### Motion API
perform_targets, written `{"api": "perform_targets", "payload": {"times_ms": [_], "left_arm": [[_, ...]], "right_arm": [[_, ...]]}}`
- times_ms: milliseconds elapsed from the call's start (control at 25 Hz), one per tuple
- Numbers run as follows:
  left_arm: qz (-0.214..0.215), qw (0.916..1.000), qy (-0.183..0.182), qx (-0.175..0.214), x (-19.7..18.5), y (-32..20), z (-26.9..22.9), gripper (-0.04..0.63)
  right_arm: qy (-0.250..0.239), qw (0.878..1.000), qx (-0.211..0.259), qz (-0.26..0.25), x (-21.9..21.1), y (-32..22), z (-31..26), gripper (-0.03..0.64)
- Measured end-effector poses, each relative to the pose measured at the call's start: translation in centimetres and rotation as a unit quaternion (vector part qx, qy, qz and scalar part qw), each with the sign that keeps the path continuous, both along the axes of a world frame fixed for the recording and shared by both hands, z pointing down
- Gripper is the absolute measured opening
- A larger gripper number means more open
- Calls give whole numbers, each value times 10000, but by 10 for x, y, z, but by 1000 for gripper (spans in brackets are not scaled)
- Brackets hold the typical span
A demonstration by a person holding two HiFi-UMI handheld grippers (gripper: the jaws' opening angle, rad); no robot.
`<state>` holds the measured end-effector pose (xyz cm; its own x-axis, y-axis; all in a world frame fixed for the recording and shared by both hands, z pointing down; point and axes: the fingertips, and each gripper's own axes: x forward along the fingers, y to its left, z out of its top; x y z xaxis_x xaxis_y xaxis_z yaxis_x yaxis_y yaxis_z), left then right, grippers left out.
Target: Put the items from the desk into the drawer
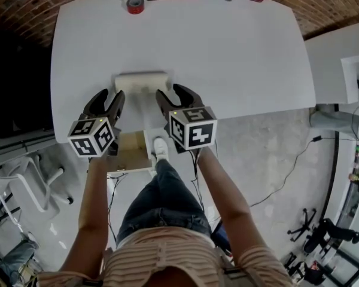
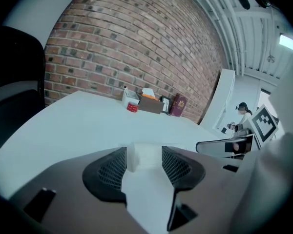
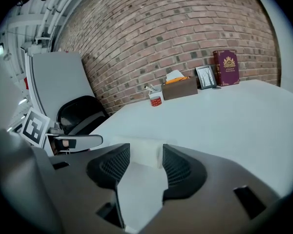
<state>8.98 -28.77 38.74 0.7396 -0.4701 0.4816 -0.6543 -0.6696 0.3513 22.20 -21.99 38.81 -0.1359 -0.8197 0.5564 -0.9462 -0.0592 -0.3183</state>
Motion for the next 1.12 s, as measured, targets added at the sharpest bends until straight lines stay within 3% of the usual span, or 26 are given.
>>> {"api": "perform_targets", "payload": {"times_ms": [400,600,880,1120], "left_arm": [[121,9995,33,-298,23,-20,17,213],[170,9994,-87,-297,29,-22,20,213],[106,9975,-257,-642,31,-23,28,212],[-17,9975,-304,-643,24,-24,31,146]], "right_arm": [[-261,9988,-382,-167,2,-23,25,207],[-145,9984,-506,-181,7,-29,33,207],[-278,9960,-800,-300,5,-31,43,199],[-196,9955,-857,-341,4,-30,47,190]]}}
